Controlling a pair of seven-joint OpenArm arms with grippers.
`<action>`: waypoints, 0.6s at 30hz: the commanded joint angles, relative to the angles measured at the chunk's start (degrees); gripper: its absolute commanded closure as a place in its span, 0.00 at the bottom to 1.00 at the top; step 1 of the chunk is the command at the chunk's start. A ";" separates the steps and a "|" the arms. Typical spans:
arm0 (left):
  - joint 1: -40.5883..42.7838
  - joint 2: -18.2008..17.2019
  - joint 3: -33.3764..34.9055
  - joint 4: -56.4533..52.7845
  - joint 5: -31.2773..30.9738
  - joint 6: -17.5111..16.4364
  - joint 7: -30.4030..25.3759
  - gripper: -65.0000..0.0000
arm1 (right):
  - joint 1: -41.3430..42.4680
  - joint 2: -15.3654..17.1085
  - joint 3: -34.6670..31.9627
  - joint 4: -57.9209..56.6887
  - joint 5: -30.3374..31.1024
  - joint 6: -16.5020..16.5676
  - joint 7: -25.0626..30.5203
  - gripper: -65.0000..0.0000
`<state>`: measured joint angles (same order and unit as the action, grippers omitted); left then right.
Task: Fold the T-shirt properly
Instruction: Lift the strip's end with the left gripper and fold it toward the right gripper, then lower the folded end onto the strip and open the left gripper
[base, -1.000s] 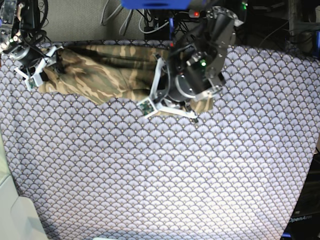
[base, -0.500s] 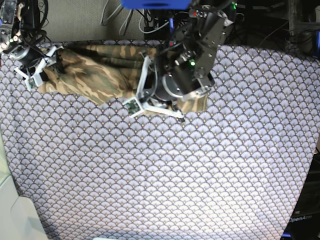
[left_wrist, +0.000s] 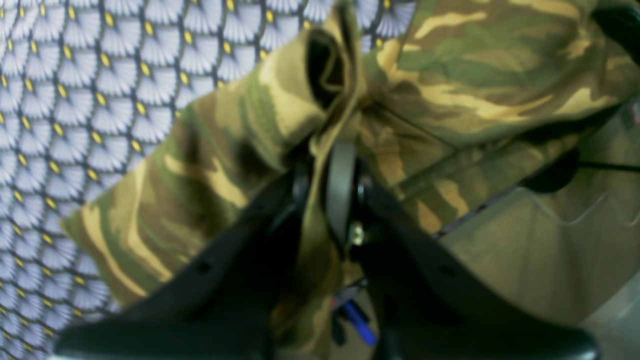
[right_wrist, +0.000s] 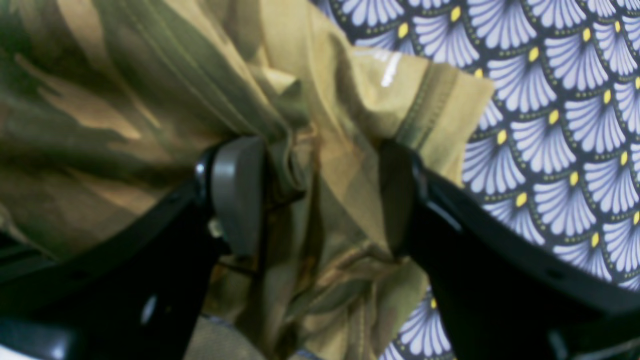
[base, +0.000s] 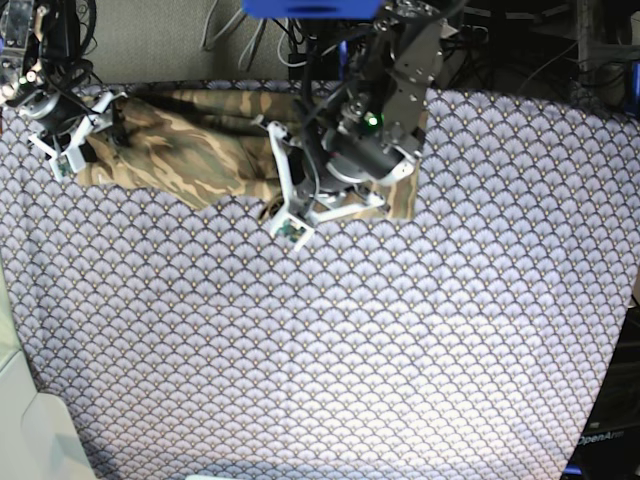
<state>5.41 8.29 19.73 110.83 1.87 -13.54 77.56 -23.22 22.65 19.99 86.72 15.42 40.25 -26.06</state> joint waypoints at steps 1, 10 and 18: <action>-0.71 0.71 0.54 0.34 -0.68 1.10 -0.94 1.00 | -0.21 0.60 0.36 0.18 -1.22 -0.25 -1.23 0.44; -1.67 0.71 2.91 -4.32 -0.77 12.18 -3.05 1.00 | -0.29 0.60 0.19 0.18 -1.22 -0.25 -1.23 0.44; -3.78 0.71 9.42 -5.64 -0.77 21.76 -4.37 1.00 | -0.29 0.51 0.10 0.18 -1.22 -0.25 -1.23 0.44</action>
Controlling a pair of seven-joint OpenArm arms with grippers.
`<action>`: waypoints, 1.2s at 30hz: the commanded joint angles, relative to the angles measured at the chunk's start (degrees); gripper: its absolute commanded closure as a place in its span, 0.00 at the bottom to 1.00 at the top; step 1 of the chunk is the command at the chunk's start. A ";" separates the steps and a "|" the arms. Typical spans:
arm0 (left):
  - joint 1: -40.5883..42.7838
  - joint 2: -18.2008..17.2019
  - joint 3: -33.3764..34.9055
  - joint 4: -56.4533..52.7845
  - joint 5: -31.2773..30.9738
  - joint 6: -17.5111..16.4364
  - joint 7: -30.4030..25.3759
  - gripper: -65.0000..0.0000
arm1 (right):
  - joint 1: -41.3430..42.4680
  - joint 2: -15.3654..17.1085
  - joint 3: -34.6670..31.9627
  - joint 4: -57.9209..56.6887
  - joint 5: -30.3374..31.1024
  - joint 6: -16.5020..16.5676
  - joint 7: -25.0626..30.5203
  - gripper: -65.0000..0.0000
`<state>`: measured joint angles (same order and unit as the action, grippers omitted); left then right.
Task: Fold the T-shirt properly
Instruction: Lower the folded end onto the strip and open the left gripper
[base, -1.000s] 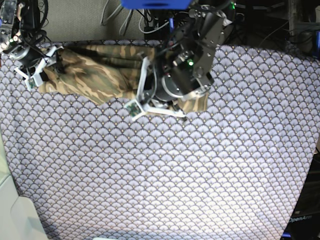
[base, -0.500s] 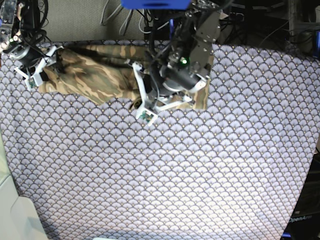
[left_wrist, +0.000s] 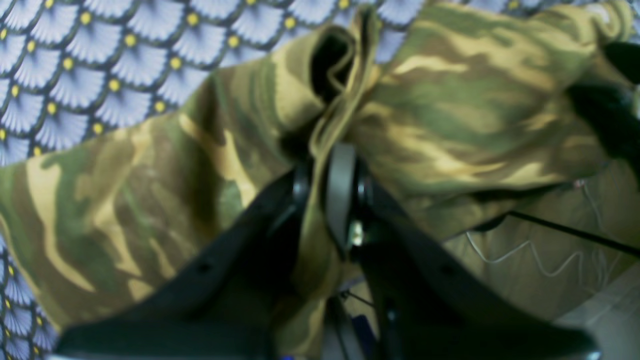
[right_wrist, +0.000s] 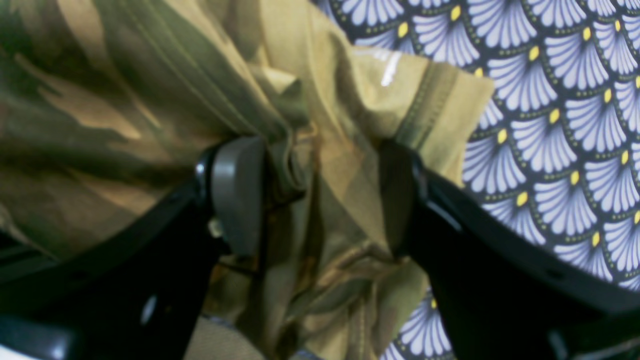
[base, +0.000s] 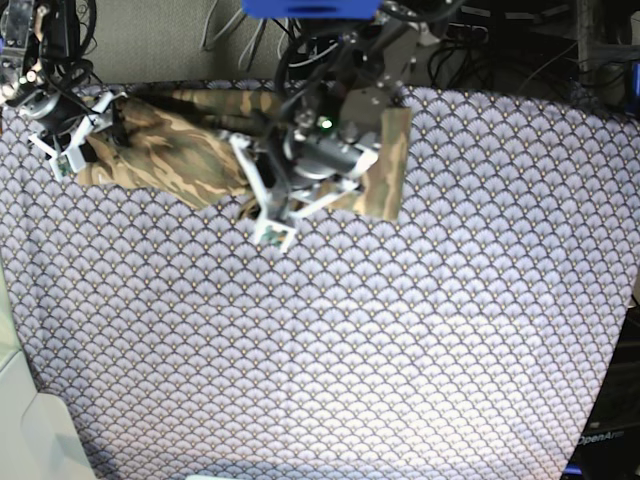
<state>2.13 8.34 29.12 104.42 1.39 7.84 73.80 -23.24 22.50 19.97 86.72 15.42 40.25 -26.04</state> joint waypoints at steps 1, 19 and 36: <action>-0.50 0.66 0.19 0.15 -0.29 1.18 -0.61 1.00 | -0.27 0.66 0.12 0.18 -1.22 -0.25 -1.25 0.44; -0.86 0.66 0.72 -1.43 -4.16 1.79 -1.32 0.84 | -0.27 0.75 0.12 0.18 -1.22 -0.25 -1.25 0.44; 0.46 -9.26 -4.64 8.50 -20.25 1.88 -19.34 0.54 | -0.36 0.84 0.47 0.18 -1.22 -0.25 -1.25 0.44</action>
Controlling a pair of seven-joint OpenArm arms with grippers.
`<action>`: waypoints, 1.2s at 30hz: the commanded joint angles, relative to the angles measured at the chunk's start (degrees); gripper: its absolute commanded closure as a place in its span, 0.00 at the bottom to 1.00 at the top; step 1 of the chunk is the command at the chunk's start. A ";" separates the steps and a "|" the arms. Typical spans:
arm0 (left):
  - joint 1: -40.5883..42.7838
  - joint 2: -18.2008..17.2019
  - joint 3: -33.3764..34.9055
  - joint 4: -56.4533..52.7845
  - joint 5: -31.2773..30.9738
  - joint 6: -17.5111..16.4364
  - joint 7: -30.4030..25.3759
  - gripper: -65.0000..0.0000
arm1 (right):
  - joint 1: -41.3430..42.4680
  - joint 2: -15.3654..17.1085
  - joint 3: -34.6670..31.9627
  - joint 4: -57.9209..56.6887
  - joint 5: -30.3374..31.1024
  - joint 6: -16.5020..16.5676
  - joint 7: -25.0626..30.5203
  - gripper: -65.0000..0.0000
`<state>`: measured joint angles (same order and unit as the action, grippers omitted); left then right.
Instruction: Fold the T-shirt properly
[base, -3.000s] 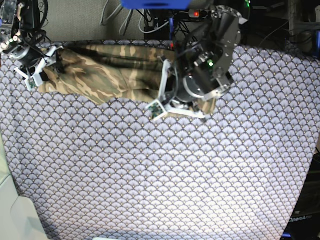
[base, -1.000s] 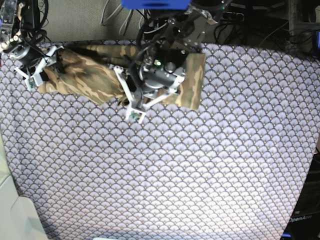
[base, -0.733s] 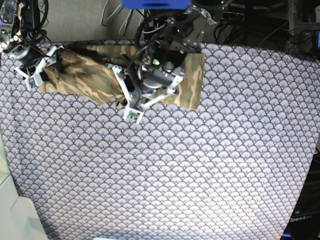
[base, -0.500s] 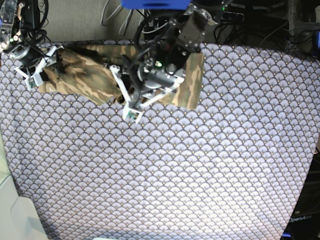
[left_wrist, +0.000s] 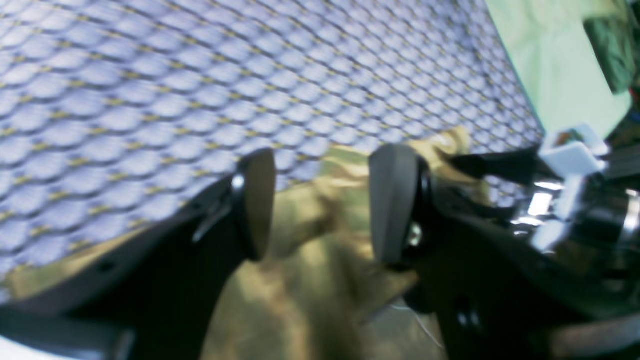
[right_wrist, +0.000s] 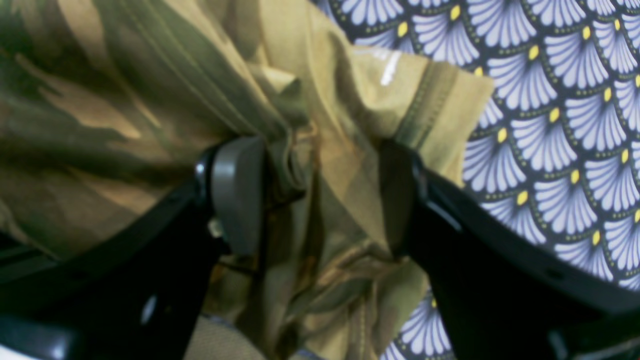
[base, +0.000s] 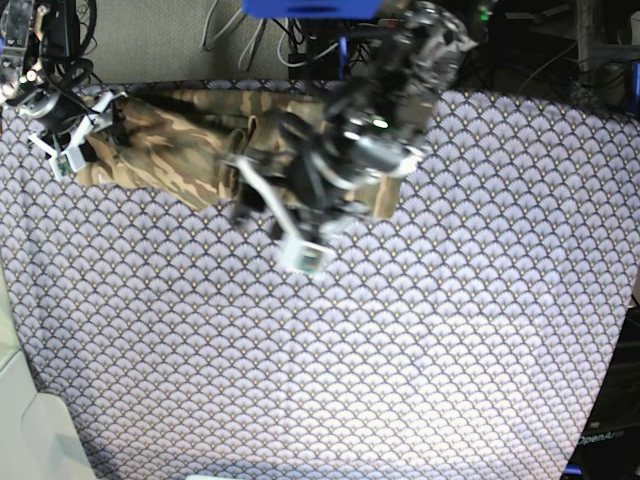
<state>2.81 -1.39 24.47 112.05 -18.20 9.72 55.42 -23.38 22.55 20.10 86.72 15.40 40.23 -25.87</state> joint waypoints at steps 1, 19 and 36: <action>0.40 -0.41 -1.74 0.43 -1.80 0.00 -0.96 0.54 | -0.23 0.80 0.34 0.18 -1.20 -0.23 -1.43 0.44; 0.05 -6.83 -8.25 -19.52 -7.96 -0.44 -2.63 0.54 | -0.05 0.62 10.72 8.18 -0.85 -0.23 -4.33 0.43; 0.05 -8.06 -8.86 -6.16 -15.96 -0.09 -5.18 0.54 | 5.84 0.62 13.79 12.32 11.55 -0.23 -30.00 0.40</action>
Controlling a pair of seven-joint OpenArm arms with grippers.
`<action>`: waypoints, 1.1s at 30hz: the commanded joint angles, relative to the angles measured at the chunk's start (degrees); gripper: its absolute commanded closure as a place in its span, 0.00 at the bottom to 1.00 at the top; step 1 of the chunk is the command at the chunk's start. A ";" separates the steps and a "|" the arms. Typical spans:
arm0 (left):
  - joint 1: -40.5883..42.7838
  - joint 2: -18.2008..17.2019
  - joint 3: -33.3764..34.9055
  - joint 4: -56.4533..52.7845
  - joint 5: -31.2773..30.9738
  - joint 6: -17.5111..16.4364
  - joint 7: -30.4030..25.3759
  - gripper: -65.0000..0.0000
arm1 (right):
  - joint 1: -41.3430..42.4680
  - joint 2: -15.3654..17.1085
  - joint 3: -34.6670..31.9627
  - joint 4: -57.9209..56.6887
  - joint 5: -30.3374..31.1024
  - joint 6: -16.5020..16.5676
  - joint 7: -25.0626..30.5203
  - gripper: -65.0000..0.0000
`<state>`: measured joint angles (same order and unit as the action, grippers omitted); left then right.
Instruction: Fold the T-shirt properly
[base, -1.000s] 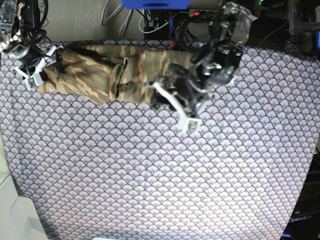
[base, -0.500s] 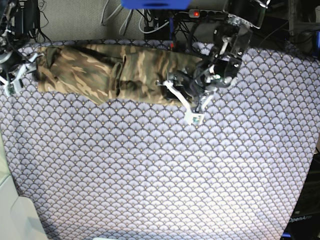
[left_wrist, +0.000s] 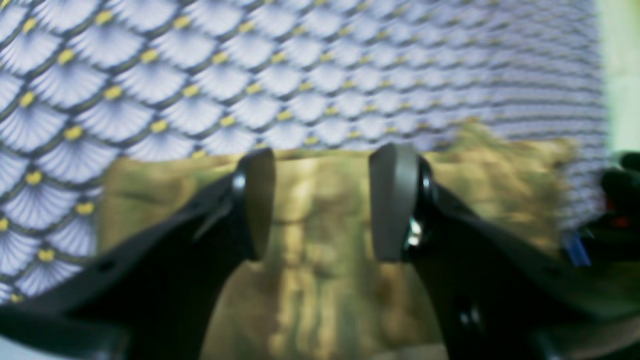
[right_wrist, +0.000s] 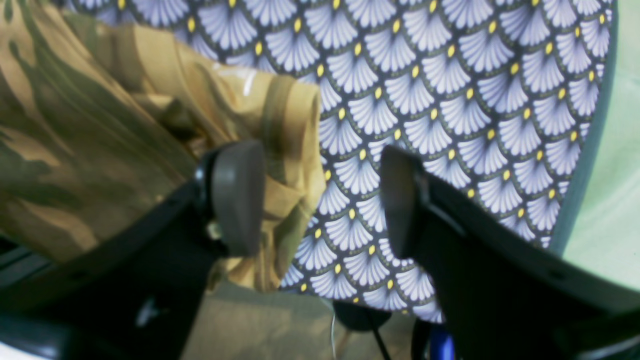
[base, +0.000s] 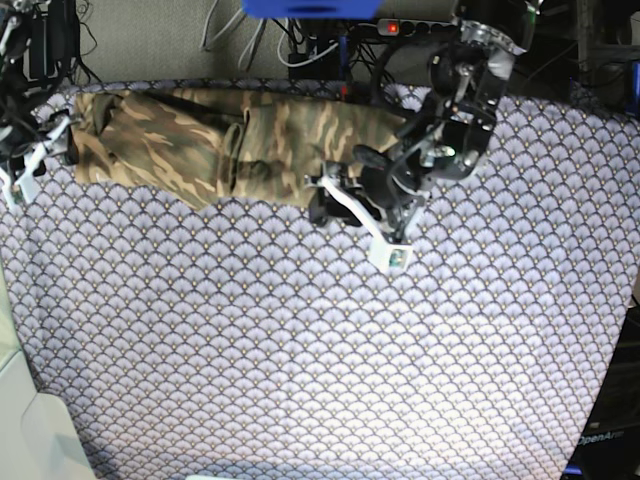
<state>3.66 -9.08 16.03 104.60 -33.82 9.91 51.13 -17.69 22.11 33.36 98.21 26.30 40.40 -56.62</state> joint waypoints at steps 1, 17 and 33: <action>-0.80 -0.81 -1.13 2.00 -1.39 -0.29 -0.89 0.54 | 0.77 1.06 0.53 0.82 1.34 -0.40 -0.57 0.38; 1.48 -5.20 -7.46 1.56 -5.52 -0.37 -0.80 0.54 | 9.83 2.29 4.48 -16.24 14.18 -0.40 -11.38 0.31; 1.04 -5.20 -7.37 -3.28 -5.52 -0.64 -0.89 0.54 | 7.54 2.02 4.66 -17.29 15.59 -0.40 -11.12 0.31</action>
<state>5.54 -14.26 8.78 100.03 -38.85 9.67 50.94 -10.41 22.85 37.71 80.18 40.97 40.05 -68.34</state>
